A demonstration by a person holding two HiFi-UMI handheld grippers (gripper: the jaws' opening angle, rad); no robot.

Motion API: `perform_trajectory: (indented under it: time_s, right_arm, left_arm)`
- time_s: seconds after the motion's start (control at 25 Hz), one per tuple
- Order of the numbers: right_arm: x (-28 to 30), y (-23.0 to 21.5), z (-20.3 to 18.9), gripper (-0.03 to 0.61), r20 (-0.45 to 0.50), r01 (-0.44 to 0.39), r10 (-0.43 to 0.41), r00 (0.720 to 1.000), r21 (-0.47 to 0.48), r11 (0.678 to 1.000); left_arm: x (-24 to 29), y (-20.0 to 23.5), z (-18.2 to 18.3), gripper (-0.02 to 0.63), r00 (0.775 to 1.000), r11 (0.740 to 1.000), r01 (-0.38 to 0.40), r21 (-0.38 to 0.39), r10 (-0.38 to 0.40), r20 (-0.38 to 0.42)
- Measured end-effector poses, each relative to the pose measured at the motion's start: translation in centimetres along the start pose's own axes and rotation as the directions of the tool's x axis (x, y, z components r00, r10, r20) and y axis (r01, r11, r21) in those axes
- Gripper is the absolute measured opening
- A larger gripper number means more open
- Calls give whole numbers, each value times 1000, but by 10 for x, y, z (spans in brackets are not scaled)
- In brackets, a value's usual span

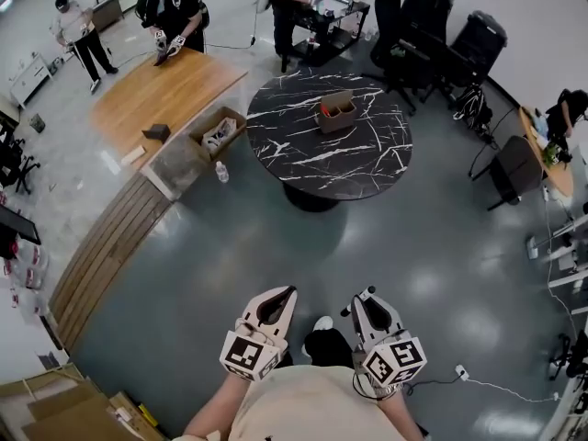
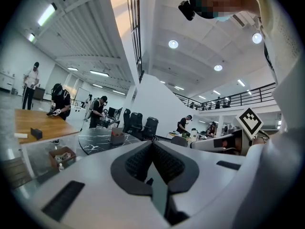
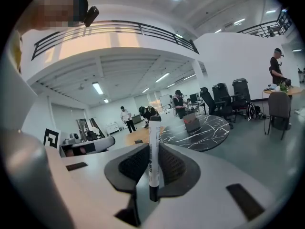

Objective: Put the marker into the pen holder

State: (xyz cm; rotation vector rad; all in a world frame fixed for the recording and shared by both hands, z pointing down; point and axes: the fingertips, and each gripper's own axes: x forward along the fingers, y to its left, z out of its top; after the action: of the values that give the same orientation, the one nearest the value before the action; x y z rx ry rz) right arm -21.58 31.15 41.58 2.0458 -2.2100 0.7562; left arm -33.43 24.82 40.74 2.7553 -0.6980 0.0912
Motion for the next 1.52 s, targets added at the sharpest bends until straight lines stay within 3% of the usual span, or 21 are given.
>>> perform_trajectory:
  time_s: [0.24, 0.4, 0.56, 0.92, 1.24, 1.52]
  right_arm:
    - [44, -62, 26, 77, 25, -12, 11, 1000, 31, 999]
    - [74, -117, 69, 77, 55, -51, 50, 997, 21, 998]
    - [98, -164, 108, 76, 69, -95, 95, 993, -3, 995]
    - [145, -231, 147, 77, 67, -120, 118, 991, 31, 992]
    - [211, -281, 167, 77, 44, -32, 30, 999, 25, 999]
    - [285, -315, 222, 77, 63, 96, -97, 993, 16, 995]
  left_arm:
    - [76, 9, 4, 8, 999, 1000, 2, 25, -1, -33]
    - [140, 18, 30, 8, 999, 998, -49, 50, 49, -4]
    - [200, 21, 47, 8, 997, 997, -72, 16, 71, 22]
    - [281, 29, 60, 8, 996, 994, -93, 56, 94, -9]
    - [384, 84, 65, 8, 1000, 1000, -17, 17, 17, 3]
    - [461, 144, 102, 8, 994, 994, 111, 20, -111, 3]
